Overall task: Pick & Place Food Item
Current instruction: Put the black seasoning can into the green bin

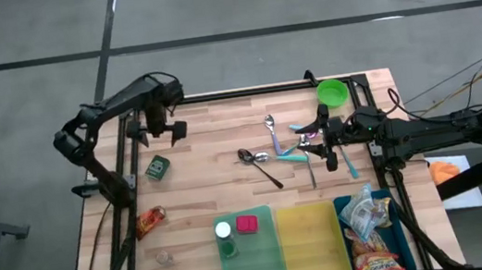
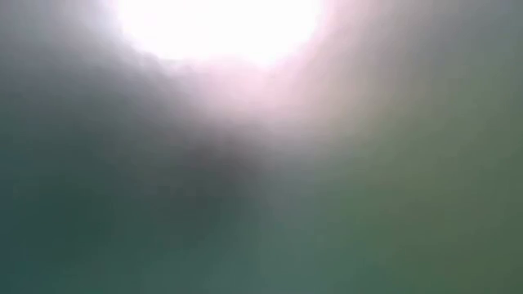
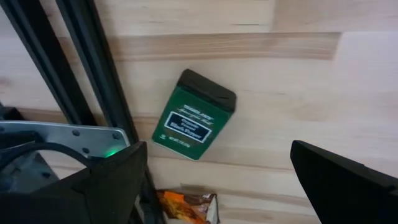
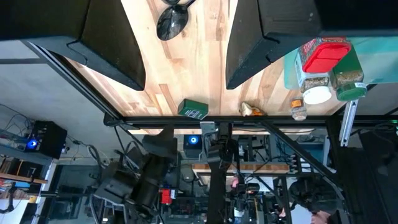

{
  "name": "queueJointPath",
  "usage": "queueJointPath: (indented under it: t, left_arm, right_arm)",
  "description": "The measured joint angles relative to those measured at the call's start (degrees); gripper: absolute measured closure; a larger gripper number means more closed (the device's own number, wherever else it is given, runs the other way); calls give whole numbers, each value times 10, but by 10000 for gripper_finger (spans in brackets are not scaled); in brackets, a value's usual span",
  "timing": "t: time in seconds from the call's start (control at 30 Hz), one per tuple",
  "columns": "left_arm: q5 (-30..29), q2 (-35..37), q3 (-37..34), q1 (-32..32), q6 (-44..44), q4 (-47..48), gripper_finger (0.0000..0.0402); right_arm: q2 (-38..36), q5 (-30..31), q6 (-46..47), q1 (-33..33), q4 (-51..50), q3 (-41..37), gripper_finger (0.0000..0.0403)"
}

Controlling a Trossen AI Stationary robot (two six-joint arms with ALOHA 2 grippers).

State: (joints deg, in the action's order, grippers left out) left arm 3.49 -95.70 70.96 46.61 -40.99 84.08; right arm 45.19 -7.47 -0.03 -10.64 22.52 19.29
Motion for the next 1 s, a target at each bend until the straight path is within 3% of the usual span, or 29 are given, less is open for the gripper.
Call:
queueJointPath:
  t: [0.77,1.0]
  left_arm:
    - [21,-228,0,59,214,-4,5]
    - [8,-240,1,56,224,4,5]
  right_arm:
    - [0,0,0,0,0,0,181]
    - [0,0,0,0,0,0,181]
